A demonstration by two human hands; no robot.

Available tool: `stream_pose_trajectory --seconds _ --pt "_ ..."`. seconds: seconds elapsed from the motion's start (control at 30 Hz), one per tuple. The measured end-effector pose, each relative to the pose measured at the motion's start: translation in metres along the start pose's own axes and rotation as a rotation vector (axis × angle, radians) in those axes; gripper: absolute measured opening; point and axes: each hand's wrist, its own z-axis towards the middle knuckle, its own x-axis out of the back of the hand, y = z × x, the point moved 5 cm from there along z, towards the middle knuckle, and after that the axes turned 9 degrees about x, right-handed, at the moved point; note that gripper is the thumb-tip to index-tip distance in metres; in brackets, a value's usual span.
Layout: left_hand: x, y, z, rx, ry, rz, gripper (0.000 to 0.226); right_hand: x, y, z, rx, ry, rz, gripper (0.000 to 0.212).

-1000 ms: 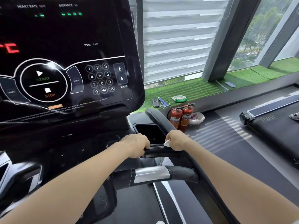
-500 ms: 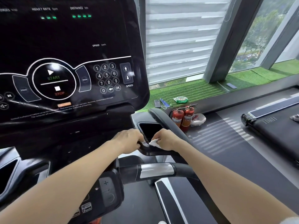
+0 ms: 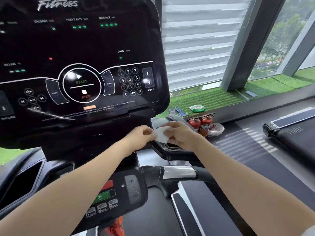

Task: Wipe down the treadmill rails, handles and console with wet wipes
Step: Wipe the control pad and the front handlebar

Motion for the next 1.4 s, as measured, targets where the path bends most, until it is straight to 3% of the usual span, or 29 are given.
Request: stream_pose_trajectory --seconds 0.07,0.17,0.23,0.33,0.5,0.57,0.7,0.8,0.93,1.13,1.3,1.4 --pt "-0.001 -0.005 0.002 0.049 0.040 -0.079 0.005 -0.001 -0.002 -0.003 0.022 -0.002 -0.043 0.022" --pt "-0.003 -0.008 0.005 0.146 0.031 -0.199 0.011 0.000 -0.005 -0.006 0.094 -0.026 -0.214 0.016" --pt "-0.003 -0.007 0.008 0.181 0.025 -0.241 0.010 0.000 -0.010 -0.003 0.184 -0.040 -0.472 0.018" --pt "-0.002 0.000 0.008 0.217 0.009 -0.404 0.007 -0.009 -0.018 0.008 0.388 -0.009 -0.873 0.038" --pt "0.013 -0.004 0.005 0.291 0.026 -0.516 0.004 -0.037 -0.019 0.018 0.588 -0.143 -1.000 0.034" --pt "0.019 -0.010 0.007 0.299 0.032 -0.425 0.003 -0.039 -0.015 0.023 0.590 -0.173 -0.990 0.028" --pt "0.031 -0.021 0.006 0.147 0.176 0.334 0.008 -0.029 0.003 0.035 0.509 -0.126 -1.099 0.021" --pt "0.034 -0.037 -0.002 0.087 0.163 0.641 0.023 -0.026 0.011 0.039 0.455 -0.045 -1.171 0.022" --pt "0.042 -0.050 -0.010 0.059 0.154 0.717 0.035 -0.048 0.017 0.041 0.522 -0.094 -1.236 0.024" --pt "0.041 -0.056 -0.012 -0.020 0.122 0.769 0.045 -0.060 0.018 0.040 0.655 -0.174 -1.525 0.021" --pt "0.040 -0.052 -0.010 -0.067 0.104 0.808 0.046 -0.071 0.013 0.045 0.703 -0.149 -1.528 0.021" --pt "0.041 -0.051 -0.009 -0.079 0.101 0.820 0.043 -0.066 0.015 0.040 0.708 -0.146 -1.553 0.008"
